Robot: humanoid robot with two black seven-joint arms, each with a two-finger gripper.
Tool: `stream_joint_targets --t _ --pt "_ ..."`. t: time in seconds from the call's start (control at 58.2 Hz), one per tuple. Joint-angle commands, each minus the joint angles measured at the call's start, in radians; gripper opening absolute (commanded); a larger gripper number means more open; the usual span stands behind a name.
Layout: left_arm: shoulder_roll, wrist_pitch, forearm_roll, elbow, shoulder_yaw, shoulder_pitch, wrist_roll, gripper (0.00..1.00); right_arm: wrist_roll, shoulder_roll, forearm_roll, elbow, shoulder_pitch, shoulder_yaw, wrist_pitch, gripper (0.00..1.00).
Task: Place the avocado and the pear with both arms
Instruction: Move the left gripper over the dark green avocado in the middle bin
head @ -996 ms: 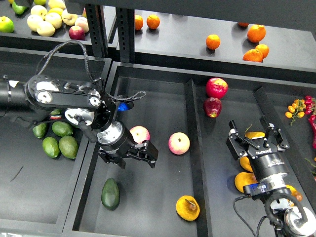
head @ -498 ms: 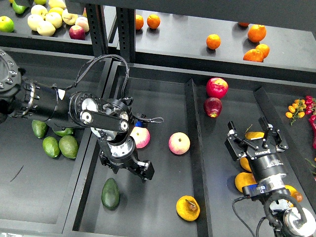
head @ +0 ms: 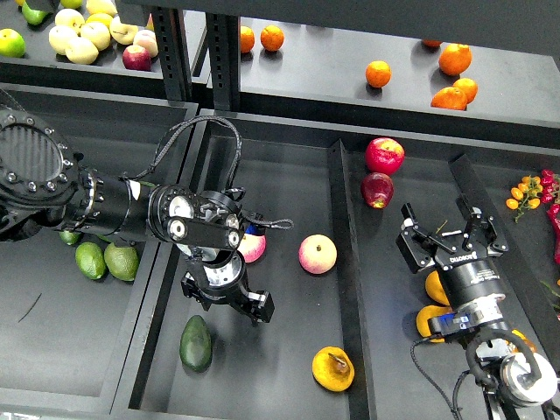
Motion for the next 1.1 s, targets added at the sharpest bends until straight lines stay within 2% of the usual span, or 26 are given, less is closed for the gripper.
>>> stream_joint_targets --t 0.0,0.378,1.082 --pt "0.0 0.0 0.003 0.036 0.002 0.054 0.0 0.99 0.0 0.0 0.0 0.0 0.004 0.0 0.0 0.99" --pt "0.0 0.0 0.003 0.058 0.001 0.095 0.0 0.99 0.0 0.0 0.0 0.0 0.002 0.0 0.0 0.99" --pt "0.0 0.0 0.005 0.076 0.008 0.097 0.0 0.99 -0.001 0.0 0.0 0.0 0.001 -0.009 0.002 0.99"
